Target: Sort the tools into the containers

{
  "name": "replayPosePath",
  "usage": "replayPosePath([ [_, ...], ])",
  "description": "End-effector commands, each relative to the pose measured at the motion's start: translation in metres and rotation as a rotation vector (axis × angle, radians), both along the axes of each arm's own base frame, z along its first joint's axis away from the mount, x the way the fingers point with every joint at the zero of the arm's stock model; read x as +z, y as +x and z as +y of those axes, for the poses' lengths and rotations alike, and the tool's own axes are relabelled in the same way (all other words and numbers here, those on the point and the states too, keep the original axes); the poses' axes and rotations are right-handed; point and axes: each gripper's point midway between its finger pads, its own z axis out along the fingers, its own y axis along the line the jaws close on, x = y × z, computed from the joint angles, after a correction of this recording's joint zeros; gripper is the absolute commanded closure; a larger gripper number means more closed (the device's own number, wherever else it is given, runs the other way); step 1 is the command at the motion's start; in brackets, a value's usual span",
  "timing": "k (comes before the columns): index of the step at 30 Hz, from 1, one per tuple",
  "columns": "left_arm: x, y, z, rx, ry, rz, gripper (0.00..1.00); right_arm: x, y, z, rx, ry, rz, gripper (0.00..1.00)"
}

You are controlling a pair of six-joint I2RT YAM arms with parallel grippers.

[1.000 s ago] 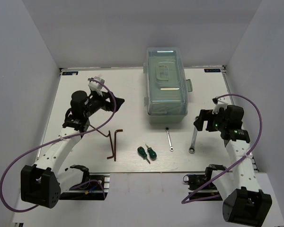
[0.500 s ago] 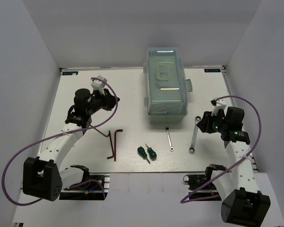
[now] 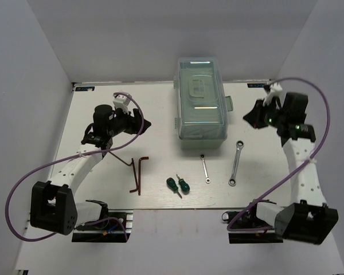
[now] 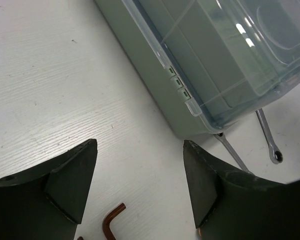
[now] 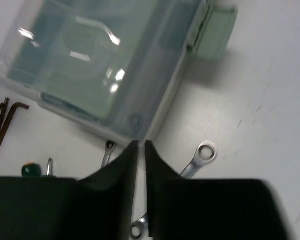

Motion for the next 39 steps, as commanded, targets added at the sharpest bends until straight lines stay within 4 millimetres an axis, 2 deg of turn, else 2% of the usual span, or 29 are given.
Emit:
replayPosePath([
  [1,0.025,-0.003,-0.013,-0.081,-0.045,-0.069,0.21,0.075,0.025,0.028,0.077,0.09,-0.103,1.0],
  [2,0.029,-0.004,-0.016,-0.097,-0.061,-0.077,0.21,0.073,0.033,0.043,0.105,0.116,-0.071,1.0],
  [3,0.027,-0.009,-0.02,-0.131,-0.071,-0.078,0.21,0.079,0.039,0.047,0.108,0.119,-0.078,1.0],
  [4,0.03,-0.01,-0.022,-0.147,-0.086,-0.093,0.21,0.075,0.048,0.063,0.132,0.129,-0.054,0.87],
  [5,0.033,-0.011,-0.025,-0.165,-0.093,-0.105,0.21,0.094,0.057,0.085,0.184,0.13,-0.086,0.76],
  [6,0.033,-0.015,-0.029,-0.198,-0.111,-0.097,0.21,0.096,0.065,0.089,0.17,0.114,-0.091,0.69],
  [7,0.032,-0.015,-0.033,-0.224,-0.126,-0.105,0.21,0.098,0.079,0.097,0.182,0.105,-0.083,0.49],
  [8,0.033,-0.02,-0.037,-0.25,-0.155,-0.099,0.21,0.101,0.092,0.115,0.221,0.097,-0.087,0.43],
  [9,0.031,-0.026,-0.043,-0.302,-0.178,-0.09,0.21,0.119,0.097,0.13,0.241,0.093,-0.125,0.43],
  [10,0.036,-0.028,-0.046,-0.323,-0.197,-0.118,0.21,0.097,0.109,0.139,0.247,0.086,-0.051,0.42],
  [11,0.031,-0.027,-0.049,-0.333,-0.22,-0.083,0.19,0.094,0.122,0.159,0.27,0.097,-0.034,0.37],
  [12,0.028,-0.027,-0.05,-0.341,-0.221,-0.073,0.19,0.101,0.134,0.161,0.235,0.083,-0.054,0.37],
  [13,0.025,-0.028,-0.051,-0.35,-0.222,-0.062,0.19,0.085,0.145,0.18,0.234,0.093,-0.036,0.37],
  [15,0.019,-0.027,-0.051,-0.35,-0.215,-0.048,0.18,0.081,0.161,0.182,0.16,0.087,-0.059,0.37],
  [16,0.02,-0.026,-0.051,-0.352,-0.207,-0.051,0.18,0.066,0.172,0.187,0.144,0.087,-0.034,0.37],
  [18,0.016,-0.025,-0.051,-0.351,-0.206,-0.042,0.18,0.065,0.183,0.189,0.076,0.101,-0.023,0.37],
  [19,0.016,-0.025,-0.051,-0.351,-0.206,-0.042,0.18,0.055,0.189,0.191,0.065,0.1,-0.006,0.37],
  [21,0.015,-0.024,-0.051,-0.351,-0.206,-0.042,0.18,0.049,0.194,0.195,0.041,0.129,0.013,0.37],
  [22,0.015,-0.024,-0.051,-0.351,-0.206,-0.042,0.18,0.039,0.197,0.199,0.033,0.124,0.033,0.37],
  [26,0.01,-0.022,-0.051,-0.35,-0.205,-0.029,0.18,0.02,0.205,0.192,-0.06,0.096,0.07,0.39],
  [29,0.012,-0.021,-0.051,-0.34,-0.211,-0.03,0.18,0.013,0.204,0.192,-0.077,0.121,0.112,0.4],
  [30,0.005,-0.019,-0.051,-0.326,-0.214,-0.014,0.18,0.009,0.201,0.193,-0.069,0.132,0.137,0.4],
  [31,0.012,-0.017,-0.051,-0.327,-0.225,-0.04,0.18,0.003,0.199,0.196,-0.069,0.141,0.159,0.4],
  [33,0.001,-0.011,-0.052,-0.296,-0.256,0.009,0.2,-0.004,0.191,0.201,-0.056,0.168,0.218,0.4],
  [34,0.004,-0.007,-0.054,-0.295,-0.274,-0.006,0.22,-0.01,0.19,0.201,-0.058,0.173,0.238,0.42],
  [35,-0.002,-0.004,-0.056,-0.283,-0.306,0.042,0.25,-0.015,0.185,0.205,-0.047,0.183,0.272,0.42],
  [37,0.006,0.004,-0.062,-0.282,-0.338,0.023,0.31,-0.017,0.182,0.206,-0.054,0.204,0.301,0.42],
  [38,0.014,0.009,-0.064,-0.282,-0.356,0.018,0.38,-0.02,0.178,0.208,-0.057,0.222,0.328,0.42],
  [39,0.011,0.013,-0.067,-0.277,-0.354,0.026,0.42,-0.015,0.176,0.209,-0.057,0.228,0.324,0.42],
])
